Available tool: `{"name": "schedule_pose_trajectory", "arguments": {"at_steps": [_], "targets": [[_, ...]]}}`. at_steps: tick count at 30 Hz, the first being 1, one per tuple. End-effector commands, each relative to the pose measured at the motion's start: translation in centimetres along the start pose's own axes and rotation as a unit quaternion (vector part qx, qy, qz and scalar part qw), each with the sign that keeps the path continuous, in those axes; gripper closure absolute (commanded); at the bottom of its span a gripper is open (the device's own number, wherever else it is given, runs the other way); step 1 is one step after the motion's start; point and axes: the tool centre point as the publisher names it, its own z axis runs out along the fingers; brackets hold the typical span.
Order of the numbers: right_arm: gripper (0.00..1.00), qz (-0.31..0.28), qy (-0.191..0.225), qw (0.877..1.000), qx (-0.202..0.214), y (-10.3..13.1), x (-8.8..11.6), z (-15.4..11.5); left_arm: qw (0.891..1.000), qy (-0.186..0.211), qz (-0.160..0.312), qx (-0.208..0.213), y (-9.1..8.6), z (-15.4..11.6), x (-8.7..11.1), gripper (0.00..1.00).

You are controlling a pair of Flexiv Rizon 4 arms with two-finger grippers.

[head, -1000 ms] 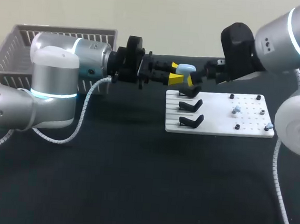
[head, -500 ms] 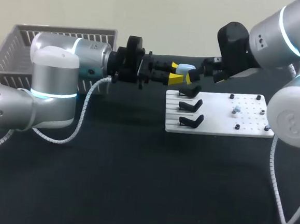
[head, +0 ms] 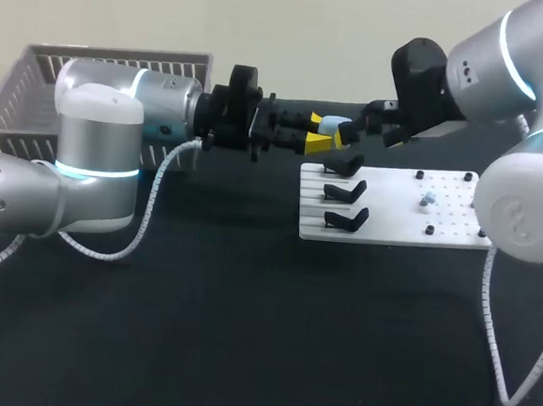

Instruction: Pick up each earbud case from the left stands, insert the matching earbuds, close the lid, and place the case in the box.

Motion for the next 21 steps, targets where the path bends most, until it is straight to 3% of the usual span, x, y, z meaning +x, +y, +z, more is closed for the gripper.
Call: {"name": "schedule_pose_trajectory", "arguments": {"at_steps": [1,21], "targets": [[0.0,0.0,-0.003,1.0,0.002,0.2,-0.1,0.2,1.0,-0.001,0.001,-0.002,-0.1,0.0,0.1,1.0],[0.0,0.009,-0.024,0.999,0.019,-0.9,-1.8,-0.4,1.0,-0.001,0.001,-0.002,-0.1,0.0,0.1,1.0]]}}
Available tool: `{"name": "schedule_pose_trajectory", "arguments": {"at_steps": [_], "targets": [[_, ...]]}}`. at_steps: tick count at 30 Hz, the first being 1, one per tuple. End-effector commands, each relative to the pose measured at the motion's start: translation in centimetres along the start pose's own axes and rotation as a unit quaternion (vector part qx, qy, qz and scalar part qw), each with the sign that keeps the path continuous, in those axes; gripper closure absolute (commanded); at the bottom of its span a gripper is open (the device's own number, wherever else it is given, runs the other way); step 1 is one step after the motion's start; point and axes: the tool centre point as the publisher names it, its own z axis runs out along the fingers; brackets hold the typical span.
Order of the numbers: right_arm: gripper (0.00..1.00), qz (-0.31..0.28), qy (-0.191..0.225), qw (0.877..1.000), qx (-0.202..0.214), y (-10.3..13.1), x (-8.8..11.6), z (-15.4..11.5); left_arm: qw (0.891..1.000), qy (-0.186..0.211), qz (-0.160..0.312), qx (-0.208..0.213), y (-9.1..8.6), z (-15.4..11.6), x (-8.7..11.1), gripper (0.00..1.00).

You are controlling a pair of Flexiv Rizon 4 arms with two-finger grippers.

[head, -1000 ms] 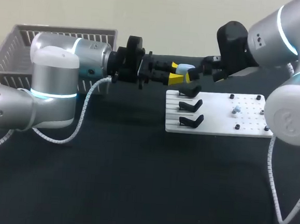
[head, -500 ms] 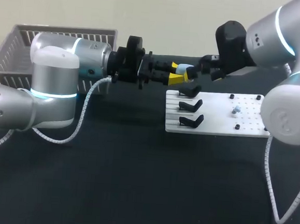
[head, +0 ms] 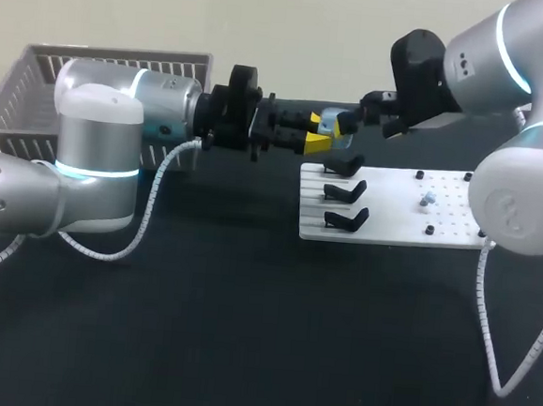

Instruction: Pick up each earbud case from the left stands, insert the matching earbuds, close the lid, and place the case in the box.

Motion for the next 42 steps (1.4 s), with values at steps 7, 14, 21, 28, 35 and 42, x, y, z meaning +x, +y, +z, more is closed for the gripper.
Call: {"name": "schedule_pose_trajectory", "arguments": {"at_steps": [7,14,21,28,35,42], "targets": [[0.0,0.002,-0.046,0.999,0.017,-1.0,-1.2,-3.2,1.0,-0.001,0.002,-0.002,-0.1,0.0,0.1,1.0],[0.0,-0.028,-0.066,0.996,0.055,-2.0,-0.3,-7.7,1.0,-0.001,0.002,-0.002,-0.1,0.0,0.1,1.0],[0.0,-0.031,-0.06,0.995,0.076,-3.9,1.4,-10.9,1.0,-0.001,0.002,-0.002,-0.1,0.0,0.1,1.0],[0.0,-0.034,-0.049,0.989,0.132,-5.4,3.2,-11.9,1.0,-0.001,0.002,-0.002,-0.1,0.0,0.1,1.0],[0.0,-0.045,-0.029,0.974,0.221,-6.9,4.7,-11.9,1.0,-0.001,0.002,-0.002,-0.1,0.0,0.1,1.0],[0.0,-0.062,0.01,0.965,0.255,-7.9,6.0,-11.0,1.0,-0.001,0.002,-0.002,-0.1,0.0,0.1,1.0]]}}
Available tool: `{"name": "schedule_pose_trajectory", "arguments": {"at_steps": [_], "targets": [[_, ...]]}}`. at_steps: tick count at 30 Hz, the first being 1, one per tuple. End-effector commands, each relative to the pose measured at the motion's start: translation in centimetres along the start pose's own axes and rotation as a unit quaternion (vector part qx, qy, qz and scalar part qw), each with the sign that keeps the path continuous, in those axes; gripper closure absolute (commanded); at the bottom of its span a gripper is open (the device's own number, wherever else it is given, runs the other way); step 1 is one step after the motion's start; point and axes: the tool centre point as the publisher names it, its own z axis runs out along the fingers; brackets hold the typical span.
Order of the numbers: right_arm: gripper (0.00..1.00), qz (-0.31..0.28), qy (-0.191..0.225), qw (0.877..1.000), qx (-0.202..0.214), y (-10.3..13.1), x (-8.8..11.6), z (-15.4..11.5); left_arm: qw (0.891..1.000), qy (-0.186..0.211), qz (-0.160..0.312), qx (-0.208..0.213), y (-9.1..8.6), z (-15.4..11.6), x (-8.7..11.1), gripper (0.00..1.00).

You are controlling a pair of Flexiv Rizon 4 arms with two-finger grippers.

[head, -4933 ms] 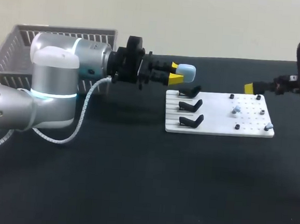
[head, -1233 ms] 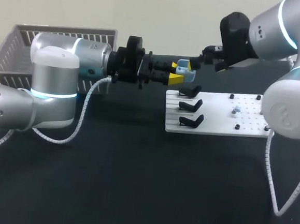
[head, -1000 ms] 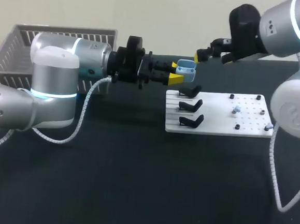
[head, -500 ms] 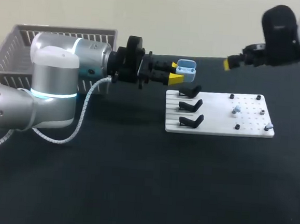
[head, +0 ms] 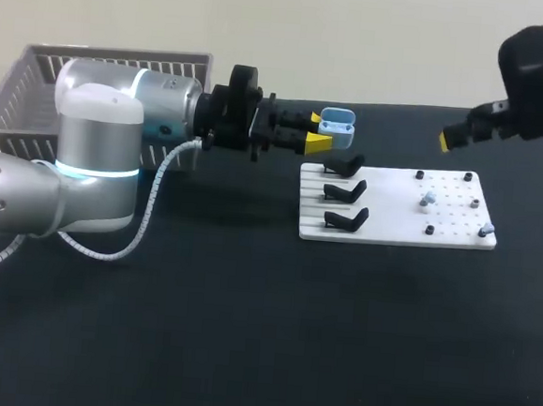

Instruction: Pick up each earbud case from the left stands, insert the matching earbuds, close the lid, and place the case in the box.

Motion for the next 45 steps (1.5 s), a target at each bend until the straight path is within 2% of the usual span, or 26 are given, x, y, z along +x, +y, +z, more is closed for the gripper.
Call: {"name": "schedule_pose_trajectory", "arguments": {"at_steps": [1,6,12,18,27,39,45], "targets": [[0.0,-0.009,0.01,0.991,0.136,0.1,0.8,0.6,1.0,-0.001,0.001,-0.002,-0.1,0.0,0.1,1.0],[0.0,-0.008,0.057,0.987,0.15,-1.4,2.1,1.8,1.0,-0.001,0.001,-0.002,-0.1,0.0,0.1,1.0],[0.0,-0.001,0.121,0.985,0.126,-2.9,4.3,3.3,1.0,-0.001,0.001,-0.002,-0.1,0.0,0.1,1.0],[0.0,0.01,0.157,0.981,0.11,-3.4,6.1,4.5,1.0,-0.001,0.001,-0.002,-0.1,0.0,0.1,1.0],[0.0,0.021,0.188,0.978,0.088,-4.2,8.3,5.5,1.0,-0.001,0.001,-0.002,-0.1,0.0,0.1,1.0],[0.0,0.007,0.21,0.976,0.059,-2.9,10.4,6.6,1.0,-0.001,0.001,-0.002,-0.1,0.0,0.1,1.0],[0.0,0.002,0.218,0.974,0.063,-2.9,11.0,7.3,1.0,-0.001,0.001,-0.002,-0.1,0.0,0.1,1.0]]}}
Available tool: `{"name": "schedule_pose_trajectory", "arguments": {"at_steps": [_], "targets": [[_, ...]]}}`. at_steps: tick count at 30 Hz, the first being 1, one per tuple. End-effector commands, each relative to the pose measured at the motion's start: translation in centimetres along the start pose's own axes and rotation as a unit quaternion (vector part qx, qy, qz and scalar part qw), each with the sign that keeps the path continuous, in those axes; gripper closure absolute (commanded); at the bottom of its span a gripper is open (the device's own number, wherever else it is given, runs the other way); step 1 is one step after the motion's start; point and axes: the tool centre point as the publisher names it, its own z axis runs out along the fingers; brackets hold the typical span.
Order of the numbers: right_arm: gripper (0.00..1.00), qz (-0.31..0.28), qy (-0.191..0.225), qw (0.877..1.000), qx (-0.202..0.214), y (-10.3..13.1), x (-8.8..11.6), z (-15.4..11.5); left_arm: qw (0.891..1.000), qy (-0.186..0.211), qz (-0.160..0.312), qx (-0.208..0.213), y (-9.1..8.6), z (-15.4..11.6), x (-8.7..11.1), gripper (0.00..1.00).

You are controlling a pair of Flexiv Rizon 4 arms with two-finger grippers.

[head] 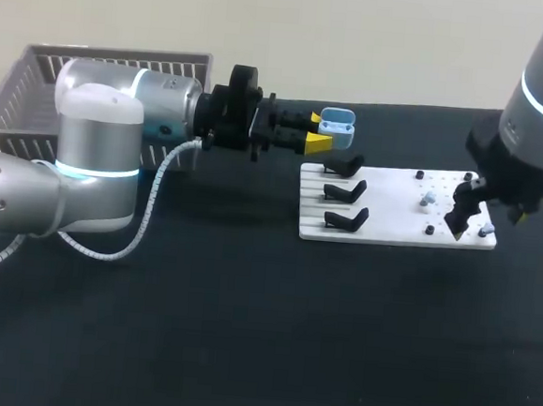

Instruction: Pick up each earbud case from the left stands, insert the matching earbuds, close the lid, and place the case in the box.

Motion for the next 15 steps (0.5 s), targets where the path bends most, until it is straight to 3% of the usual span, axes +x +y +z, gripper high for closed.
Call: {"name": "schedule_pose_trajectory", "arguments": {"at_steps": [1,5,10,15], "targets": [[0.0,-0.001,0.003,1.0,0.006,-0.1,-0.1,0.6,1.0,-0.001,0.001,-0.002,-0.1,0.0,0.1,1.0],[0.09,0.0,0.002,1.0,0.012,-0.6,-0.2,0.9,1.0,-0.001,0.001,-0.002,-0.1,0.0,0.1,1.0],[0.27,0.0,0.002,1.0,0.014,-1.1,-0.2,1.3,1.0,-0.001,0.001,-0.002,-0.1,0.0,0.1,1.0],[0.36,0.0,0.003,1.0,0.012,-1.2,-0.1,1.6,1.0,-0.001,0.001,-0.002,-0.1,0.0,0.1,1.0]]}}
